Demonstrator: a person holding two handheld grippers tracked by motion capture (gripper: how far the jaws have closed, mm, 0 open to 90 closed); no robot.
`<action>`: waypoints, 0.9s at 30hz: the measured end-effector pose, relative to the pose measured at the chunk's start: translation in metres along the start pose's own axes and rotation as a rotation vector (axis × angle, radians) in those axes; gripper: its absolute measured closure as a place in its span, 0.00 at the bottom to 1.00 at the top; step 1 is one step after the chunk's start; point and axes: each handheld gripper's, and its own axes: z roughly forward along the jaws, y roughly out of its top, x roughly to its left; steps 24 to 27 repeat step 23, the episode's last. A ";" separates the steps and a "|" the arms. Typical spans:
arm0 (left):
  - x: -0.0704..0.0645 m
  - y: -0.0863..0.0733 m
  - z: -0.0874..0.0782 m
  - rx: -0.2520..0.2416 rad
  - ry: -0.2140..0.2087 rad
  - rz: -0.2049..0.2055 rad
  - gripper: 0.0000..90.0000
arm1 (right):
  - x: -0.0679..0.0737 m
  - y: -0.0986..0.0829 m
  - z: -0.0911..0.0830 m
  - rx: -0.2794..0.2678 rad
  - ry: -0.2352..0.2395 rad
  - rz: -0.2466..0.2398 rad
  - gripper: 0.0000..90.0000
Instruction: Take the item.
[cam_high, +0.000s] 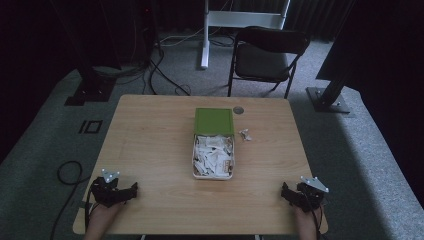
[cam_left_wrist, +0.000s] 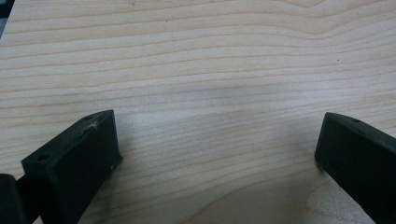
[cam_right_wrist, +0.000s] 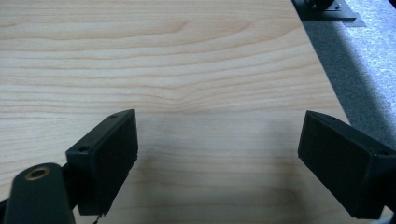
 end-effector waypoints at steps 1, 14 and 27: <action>0.000 0.000 0.000 0.000 0.000 0.000 0.01 | -0.001 -0.001 0.000 -0.001 -0.003 0.001 0.13; 0.000 0.000 0.000 0.000 0.000 0.000 0.01 | -0.011 -0.005 0.000 0.036 0.049 -0.016 0.13; 0.000 0.000 0.000 0.000 0.000 0.000 0.01 | -0.010 -0.005 0.000 0.037 0.082 -0.048 0.14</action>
